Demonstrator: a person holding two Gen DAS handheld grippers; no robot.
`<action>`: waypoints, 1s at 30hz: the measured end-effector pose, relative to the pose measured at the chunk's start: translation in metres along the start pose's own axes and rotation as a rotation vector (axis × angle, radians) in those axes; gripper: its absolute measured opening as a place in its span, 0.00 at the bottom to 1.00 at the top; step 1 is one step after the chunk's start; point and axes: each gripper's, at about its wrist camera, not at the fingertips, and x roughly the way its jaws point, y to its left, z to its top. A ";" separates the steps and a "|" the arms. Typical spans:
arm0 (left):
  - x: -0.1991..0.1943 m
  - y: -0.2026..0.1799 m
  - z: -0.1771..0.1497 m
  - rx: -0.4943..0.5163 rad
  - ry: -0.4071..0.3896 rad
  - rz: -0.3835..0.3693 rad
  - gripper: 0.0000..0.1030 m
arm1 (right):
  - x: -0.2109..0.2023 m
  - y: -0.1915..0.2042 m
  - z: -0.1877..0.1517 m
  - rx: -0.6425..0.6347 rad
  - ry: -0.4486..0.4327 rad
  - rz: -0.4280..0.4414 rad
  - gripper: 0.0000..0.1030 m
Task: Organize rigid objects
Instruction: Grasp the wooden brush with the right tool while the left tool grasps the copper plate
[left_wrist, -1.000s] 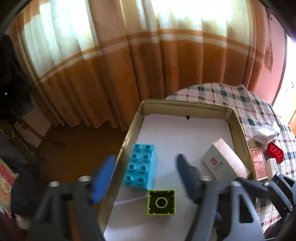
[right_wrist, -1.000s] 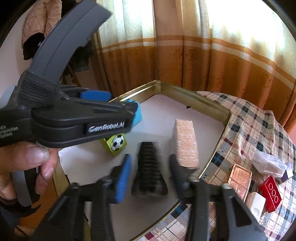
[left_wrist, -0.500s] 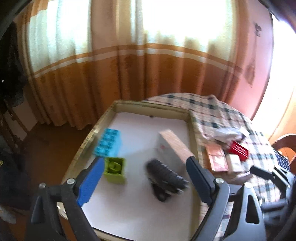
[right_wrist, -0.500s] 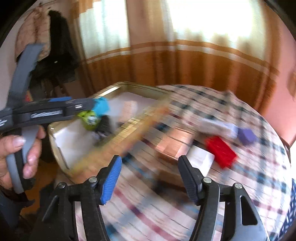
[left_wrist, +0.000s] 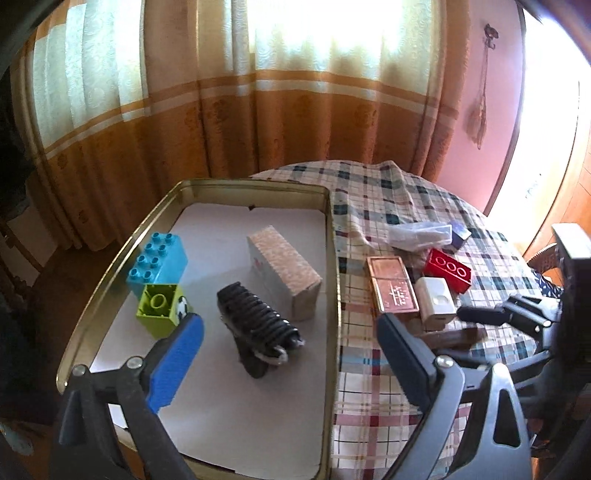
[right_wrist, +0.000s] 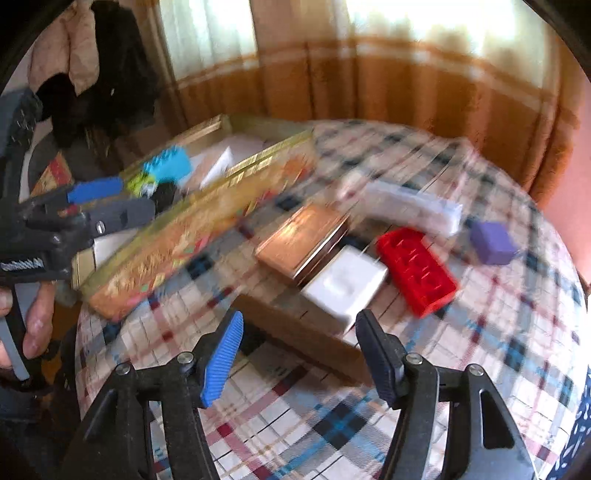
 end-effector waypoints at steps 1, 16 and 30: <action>-0.001 0.000 0.000 0.001 -0.001 -0.002 0.93 | 0.001 0.001 -0.003 -0.007 0.020 0.008 0.64; -0.003 -0.027 0.004 0.060 -0.009 -0.046 0.93 | -0.013 0.012 -0.023 -0.033 -0.013 -0.070 0.16; 0.023 -0.083 0.005 0.152 0.041 -0.090 0.75 | -0.056 -0.044 -0.023 0.260 -0.219 -0.257 0.16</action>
